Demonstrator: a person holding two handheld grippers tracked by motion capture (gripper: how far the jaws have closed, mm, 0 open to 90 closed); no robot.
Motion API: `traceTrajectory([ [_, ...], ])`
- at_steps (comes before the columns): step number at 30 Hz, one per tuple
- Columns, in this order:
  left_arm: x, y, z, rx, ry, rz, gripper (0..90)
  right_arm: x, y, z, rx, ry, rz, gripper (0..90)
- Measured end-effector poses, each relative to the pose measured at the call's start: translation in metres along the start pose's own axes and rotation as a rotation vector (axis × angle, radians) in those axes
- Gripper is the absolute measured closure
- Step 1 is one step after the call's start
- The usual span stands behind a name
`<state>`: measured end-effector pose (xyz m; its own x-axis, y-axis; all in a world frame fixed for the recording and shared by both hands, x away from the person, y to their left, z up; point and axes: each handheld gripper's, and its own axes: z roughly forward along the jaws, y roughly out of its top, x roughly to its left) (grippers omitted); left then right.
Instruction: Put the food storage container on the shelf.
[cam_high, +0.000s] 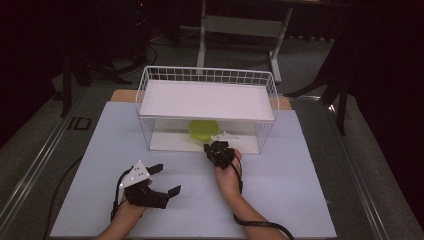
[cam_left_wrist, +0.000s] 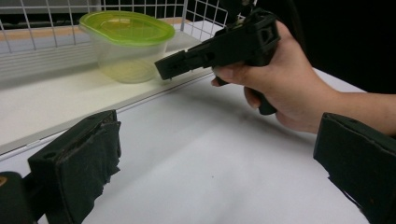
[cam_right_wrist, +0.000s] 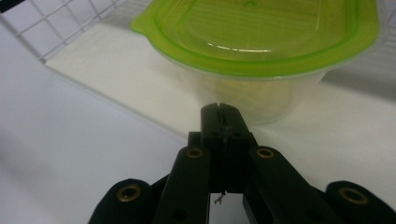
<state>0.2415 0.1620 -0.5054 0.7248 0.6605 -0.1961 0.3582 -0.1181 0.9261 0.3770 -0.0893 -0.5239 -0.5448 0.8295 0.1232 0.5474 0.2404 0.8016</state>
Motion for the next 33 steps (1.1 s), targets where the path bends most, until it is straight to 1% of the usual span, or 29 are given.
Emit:
traceTrajectory([
  [3,-0.001,0.0,0.001,0.003,-0.007,0.005,1.7,-0.002,0.003,0.004,-0.004,-0.011,0.011,89.7],
  [7,-0.002,0.0,0.002,0.009,-0.008,0.014,1.7,-0.006,0.007,0.007,-0.007,-0.015,0.029,89.5],
  [10,-0.001,0.0,0.002,0.004,-0.007,0.012,1.7,-0.006,0.009,0.008,-0.009,-0.017,0.029,89.4],
  [13,-0.001,0.001,0.002,0.004,-0.006,0.014,1.7,-0.005,0.009,0.004,-0.01,-0.011,0.019,88.5],
  [15,-0.001,0.001,0.003,0.012,-0.003,0.02,1.7,-0.004,0.007,0.002,-0.003,-0.003,0.016,87.0],
  [17,-0.001,0.001,0.004,0.014,-0.005,0.027,1.7,-0.002,0.003,-0.001,0.001,-0.007,-0.011,86.8],
  [20,-0.001,0.001,0.004,0.014,-0.006,0.023,1.7,-0.002,-0.003,-0.007,0.003,0.019,0.006,85.7],
  [21,-0.001,0.001,0.004,0.014,-0.005,0.022,1.7,0.0,-0.004,-0.01,0.003,0.022,0.001,85.7],
  [22,-0.001,0.001,0.004,0.012,-0.005,0.02,1.7,0.001,-0.006,-0.012,0.001,0.023,-0.014,85.2],
  [24,-0.001,0.001,0.003,0.01,-0.003,0.017,1.7,0.003,-0.008,-0.017,-0.001,0.034,-0.015,84.8],
  [27,-0.001,0.002,0.002,0.006,-0.001,0.012,1.7,0.005,-0.011,-0.026,-0.006,0.046,-0.024,82.1],
  [29,-0.001,0.003,0.001,0.005,0.001,0.013,1.7,0.006,-0.012,-0.032,-0.011,0.053,-0.025,78.0],
  [31,0.0,0.004,0.0,0.007,0.001,0.017,1.7,0.007,-0.012,-0.038,-0.022,0.057,-0.022,71.0],
  [33,0.001,0.004,0.0,0.016,-0.01,0.007,1.7,0.007,-0.012,-0.045,-0.043,0.054,-0.029,64.1],
])
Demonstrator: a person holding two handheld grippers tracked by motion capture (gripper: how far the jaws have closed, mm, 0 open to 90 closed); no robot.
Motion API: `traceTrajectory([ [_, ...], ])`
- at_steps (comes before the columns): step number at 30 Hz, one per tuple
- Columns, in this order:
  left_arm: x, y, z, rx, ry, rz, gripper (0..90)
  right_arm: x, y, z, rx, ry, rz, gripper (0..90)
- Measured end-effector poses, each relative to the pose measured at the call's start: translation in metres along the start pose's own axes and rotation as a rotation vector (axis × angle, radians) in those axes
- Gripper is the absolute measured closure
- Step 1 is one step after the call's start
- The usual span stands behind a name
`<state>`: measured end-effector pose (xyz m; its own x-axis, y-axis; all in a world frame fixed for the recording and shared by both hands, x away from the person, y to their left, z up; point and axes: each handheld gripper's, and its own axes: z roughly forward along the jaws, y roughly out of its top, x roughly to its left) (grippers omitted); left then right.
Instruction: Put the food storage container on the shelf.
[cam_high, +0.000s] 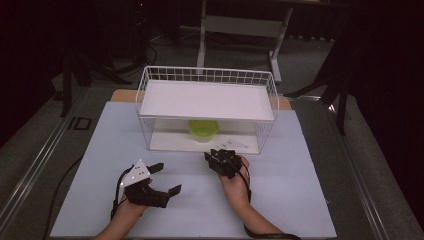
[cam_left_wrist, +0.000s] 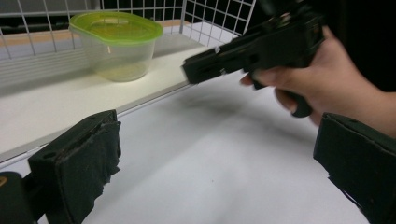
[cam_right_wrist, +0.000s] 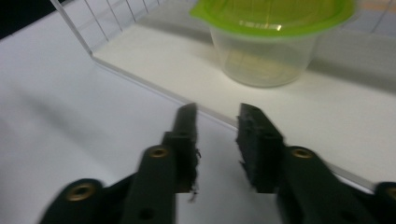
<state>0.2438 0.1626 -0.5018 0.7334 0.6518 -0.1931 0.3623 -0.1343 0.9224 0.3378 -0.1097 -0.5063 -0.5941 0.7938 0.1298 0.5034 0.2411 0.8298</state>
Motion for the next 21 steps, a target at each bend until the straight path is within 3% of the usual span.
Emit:
traceTrajectory([
  [6,0.0,0.003,-0.002,0.009,-0.003,-0.013,1.7,0.002,-0.002,-0.021,-0.023,0.014,-0.023,45.7],
  [10,-0.001,0.003,-0.004,0.028,-0.009,-0.006,1.7,-0.001,-0.004,-0.037,-0.047,0.037,-0.011,31.7],
  [15,-0.002,-0.001,-0.008,0.045,-0.006,-0.002,1.7,-0.009,-0.007,-0.052,-0.064,0.058,0.022,24.8],
  [21,-0.004,-0.003,-0.012,0.045,0.004,0.001,1.7,-0.014,-0.015,-0.066,-0.09,0.067,0.022,19.4],
])
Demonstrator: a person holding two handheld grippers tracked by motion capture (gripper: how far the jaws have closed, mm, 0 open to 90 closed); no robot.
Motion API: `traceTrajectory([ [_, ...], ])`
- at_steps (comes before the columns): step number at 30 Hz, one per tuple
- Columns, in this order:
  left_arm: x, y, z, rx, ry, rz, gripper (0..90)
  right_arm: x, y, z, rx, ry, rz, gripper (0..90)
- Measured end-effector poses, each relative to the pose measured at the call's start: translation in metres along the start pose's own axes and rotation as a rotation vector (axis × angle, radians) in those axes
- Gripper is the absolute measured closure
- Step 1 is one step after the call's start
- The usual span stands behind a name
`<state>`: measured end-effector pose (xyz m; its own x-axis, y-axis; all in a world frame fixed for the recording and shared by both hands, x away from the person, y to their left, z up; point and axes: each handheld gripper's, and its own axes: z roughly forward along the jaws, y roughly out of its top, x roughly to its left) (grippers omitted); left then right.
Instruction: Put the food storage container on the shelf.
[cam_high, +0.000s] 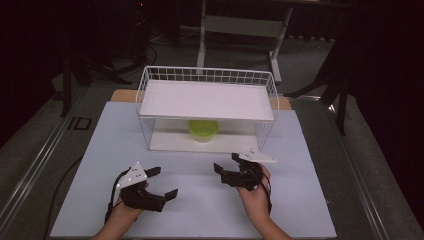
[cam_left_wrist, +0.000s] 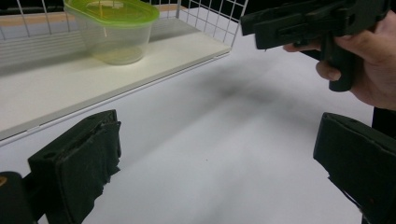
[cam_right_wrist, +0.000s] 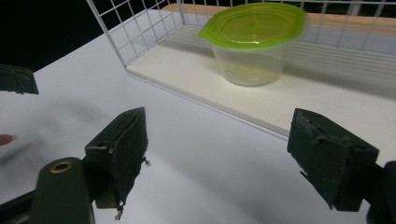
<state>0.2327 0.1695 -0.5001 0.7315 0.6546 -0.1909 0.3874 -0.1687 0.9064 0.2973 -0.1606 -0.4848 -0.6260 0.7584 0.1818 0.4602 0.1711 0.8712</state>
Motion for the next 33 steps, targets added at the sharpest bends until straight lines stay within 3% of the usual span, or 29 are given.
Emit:
traceTrajectory([
  [1,0.0,-0.001,-0.001,0.0,-0.004,0.0,1.7,-0.001,-0.004,-0.005,-0.004,0.004,-0.007,15.8],
  [17,0.0,-0.008,-0.009,-0.014,-0.008,0.001,1.7,-0.012,-0.028,-0.039,0.002,-0.017,-0.037,15.9],
  [24,0.001,-0.009,-0.01,-0.02,-0.005,0.0,1.7,-0.014,-0.035,-0.049,0.019,-0.017,-0.062,15.8],
  [33,0.001,-0.012,-0.007,-0.015,-0.01,0.016,1.7,-0.019,-0.044,-0.053,-0.003,-0.041,-0.098,15.8],
])
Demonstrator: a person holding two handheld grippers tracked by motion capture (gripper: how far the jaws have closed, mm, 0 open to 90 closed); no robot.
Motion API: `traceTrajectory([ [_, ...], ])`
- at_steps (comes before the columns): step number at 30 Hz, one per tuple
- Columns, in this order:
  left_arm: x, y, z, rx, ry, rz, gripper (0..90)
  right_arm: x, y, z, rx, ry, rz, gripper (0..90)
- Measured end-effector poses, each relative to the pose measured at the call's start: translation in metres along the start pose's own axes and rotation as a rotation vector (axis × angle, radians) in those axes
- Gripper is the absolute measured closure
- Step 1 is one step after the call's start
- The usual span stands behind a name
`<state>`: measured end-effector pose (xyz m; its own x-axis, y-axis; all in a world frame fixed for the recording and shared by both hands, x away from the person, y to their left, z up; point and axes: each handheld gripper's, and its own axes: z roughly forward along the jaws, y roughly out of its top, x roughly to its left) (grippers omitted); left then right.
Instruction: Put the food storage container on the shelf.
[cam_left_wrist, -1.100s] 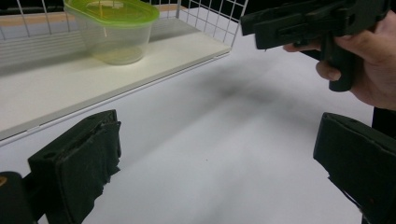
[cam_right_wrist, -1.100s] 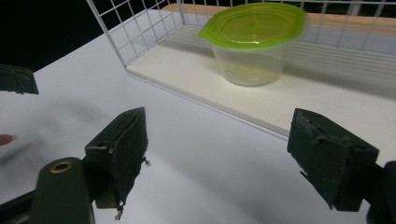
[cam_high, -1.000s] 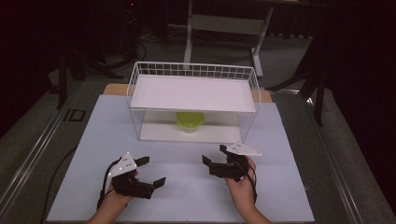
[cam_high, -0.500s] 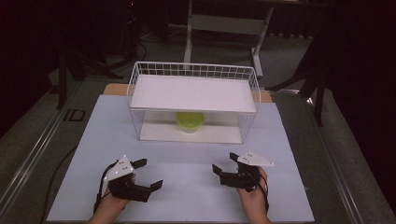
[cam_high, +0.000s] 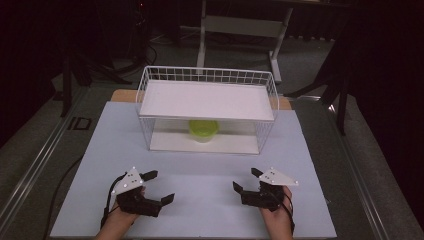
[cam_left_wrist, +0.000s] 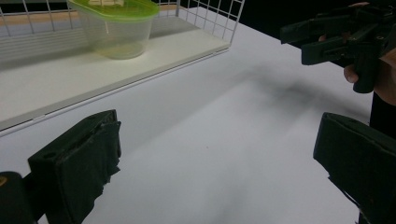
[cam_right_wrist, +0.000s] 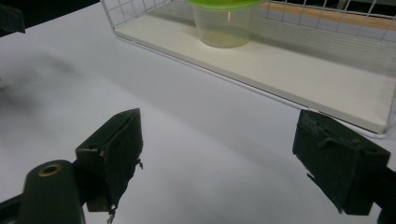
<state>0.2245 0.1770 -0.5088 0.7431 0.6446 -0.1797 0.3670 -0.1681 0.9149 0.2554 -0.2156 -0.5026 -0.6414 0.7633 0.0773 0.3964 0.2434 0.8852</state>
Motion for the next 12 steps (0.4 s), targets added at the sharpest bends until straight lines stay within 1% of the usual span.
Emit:
traceTrajectory([
  [2,-0.0012,-0.0013,0.0011,-0.006,0.01,0.012,1.7,-0.0012,-0.0012,-0.0001,0.002,-0.006,-0.002,15.8],
  [4,-0.0031,-0.003,0.0036,0.005,0.016,0.009,1.7,-0.0026,-0.003,0.0017,0.011,-0.002,-0.004,15.9],
  [7,-0.0076,-0.004,0.007,0.021,0.012,0.035,1.7,-0.0045,-0.0049,0.0057,0.021,-0.007,0.0,15.8],
  [9,-0.0091,-0.0032,0.0069,0.012,0.003,0.034,1.7,-0.0048,-0.0049,0.0072,0.02,-0.011,-0.001,15.8],
  [12,-0.0098,-0.0018,0.0055,0.002,0.005,0.035,1.7,-0.004,-0.0042,0.0074,0.017,-0.01,0.002,15.8],
])
